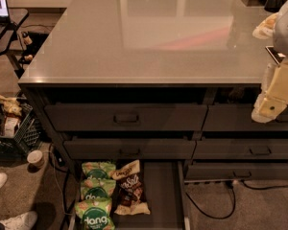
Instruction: Pick brown chip bag from bottom drawer and place on counter
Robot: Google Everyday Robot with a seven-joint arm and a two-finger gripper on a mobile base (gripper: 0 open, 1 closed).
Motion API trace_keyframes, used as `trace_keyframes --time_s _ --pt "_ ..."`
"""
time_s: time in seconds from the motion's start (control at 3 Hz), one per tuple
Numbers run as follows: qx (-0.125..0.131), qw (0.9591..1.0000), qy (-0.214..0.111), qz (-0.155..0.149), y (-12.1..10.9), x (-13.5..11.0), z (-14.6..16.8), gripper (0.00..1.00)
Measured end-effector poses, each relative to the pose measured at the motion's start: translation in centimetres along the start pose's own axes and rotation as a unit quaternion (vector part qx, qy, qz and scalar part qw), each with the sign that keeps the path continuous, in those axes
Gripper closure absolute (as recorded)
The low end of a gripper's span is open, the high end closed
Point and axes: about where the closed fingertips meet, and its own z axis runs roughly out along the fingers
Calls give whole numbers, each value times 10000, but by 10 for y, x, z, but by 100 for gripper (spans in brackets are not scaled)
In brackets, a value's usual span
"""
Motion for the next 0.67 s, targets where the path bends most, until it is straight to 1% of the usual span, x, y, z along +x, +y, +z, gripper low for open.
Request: trace_keyframes --time_s 0.33,0.67 --pt "0 10000 0 0 0 0 0 0" --pt "-109 9999 -15 -49 14 -2 12 0"
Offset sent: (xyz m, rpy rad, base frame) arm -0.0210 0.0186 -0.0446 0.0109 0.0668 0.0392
